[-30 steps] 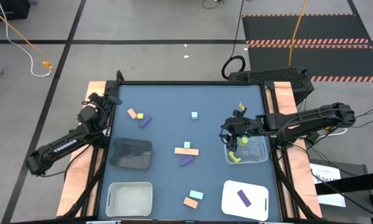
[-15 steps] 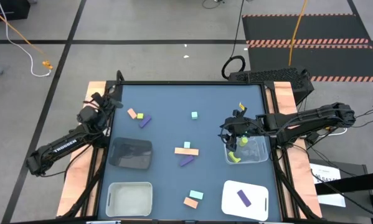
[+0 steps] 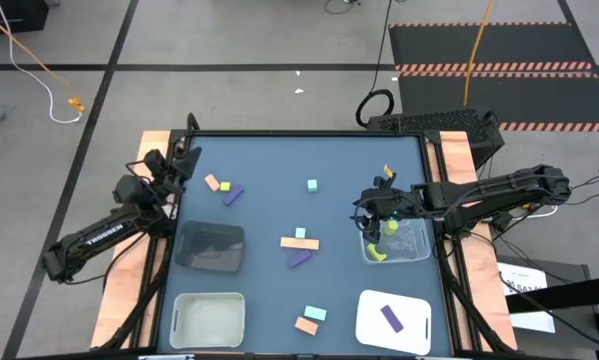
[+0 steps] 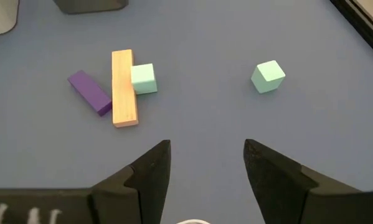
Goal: Sort & place blocks by color
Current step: Put the top brown block into the black bin
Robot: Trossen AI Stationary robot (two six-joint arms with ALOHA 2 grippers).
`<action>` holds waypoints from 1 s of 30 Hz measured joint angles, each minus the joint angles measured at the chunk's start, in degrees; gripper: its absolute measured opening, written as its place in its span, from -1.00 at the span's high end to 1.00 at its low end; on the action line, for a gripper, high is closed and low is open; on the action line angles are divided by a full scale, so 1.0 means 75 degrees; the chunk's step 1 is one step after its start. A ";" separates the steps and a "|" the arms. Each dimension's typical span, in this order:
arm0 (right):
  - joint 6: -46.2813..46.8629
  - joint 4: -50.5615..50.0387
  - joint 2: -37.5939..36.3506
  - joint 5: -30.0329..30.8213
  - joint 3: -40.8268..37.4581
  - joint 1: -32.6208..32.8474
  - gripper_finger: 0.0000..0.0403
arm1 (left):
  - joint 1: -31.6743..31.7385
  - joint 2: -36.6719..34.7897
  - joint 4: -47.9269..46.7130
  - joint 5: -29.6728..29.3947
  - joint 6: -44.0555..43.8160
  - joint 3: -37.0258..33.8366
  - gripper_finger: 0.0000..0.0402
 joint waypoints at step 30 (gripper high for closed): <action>0.0148 0.0592 0.0003 0.0000 0.0000 0.0000 0.05 | -0.0122 0.3955 -1.0318 -0.2271 0.0853 0.4520 0.28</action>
